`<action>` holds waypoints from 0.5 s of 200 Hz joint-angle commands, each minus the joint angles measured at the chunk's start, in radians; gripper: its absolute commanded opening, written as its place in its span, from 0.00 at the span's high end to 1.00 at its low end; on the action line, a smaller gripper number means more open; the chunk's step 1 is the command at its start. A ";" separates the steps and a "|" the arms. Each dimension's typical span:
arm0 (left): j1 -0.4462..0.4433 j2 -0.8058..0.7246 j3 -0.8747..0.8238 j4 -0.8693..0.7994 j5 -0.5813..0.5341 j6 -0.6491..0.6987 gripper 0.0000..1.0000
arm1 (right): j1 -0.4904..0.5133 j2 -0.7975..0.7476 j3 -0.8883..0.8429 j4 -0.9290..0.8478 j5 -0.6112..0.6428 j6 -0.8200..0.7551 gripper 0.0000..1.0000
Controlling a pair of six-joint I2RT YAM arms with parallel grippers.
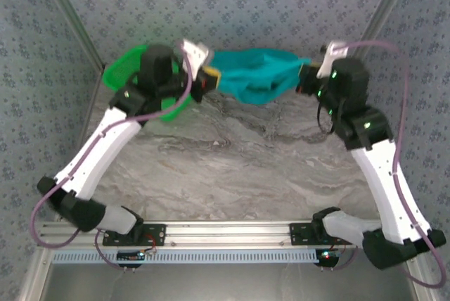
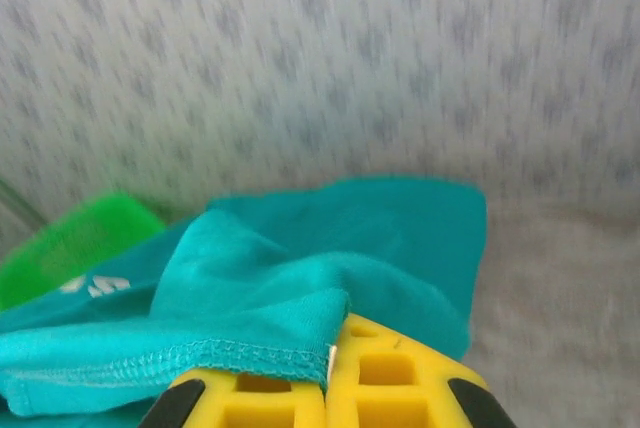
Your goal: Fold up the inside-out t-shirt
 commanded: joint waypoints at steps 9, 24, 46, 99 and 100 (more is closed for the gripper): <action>-0.050 -0.107 -0.562 0.317 -0.070 -0.091 0.65 | 0.122 -0.114 -0.505 0.056 0.120 0.159 0.92; -0.112 -0.161 -0.762 0.398 -0.040 -0.152 0.52 | 0.219 -0.211 -0.698 0.037 0.117 0.264 0.83; -0.156 -0.293 -0.908 0.387 -0.037 -0.264 0.49 | 0.333 -0.354 -0.844 -0.099 0.161 0.432 0.78; -0.135 -0.448 -0.829 0.161 -0.154 -0.328 0.27 | 0.318 -0.238 -0.725 -0.149 0.151 0.295 0.67; -0.135 -0.442 -0.825 0.159 -0.150 -0.326 0.27 | 0.316 -0.229 -0.721 -0.148 0.146 0.291 0.67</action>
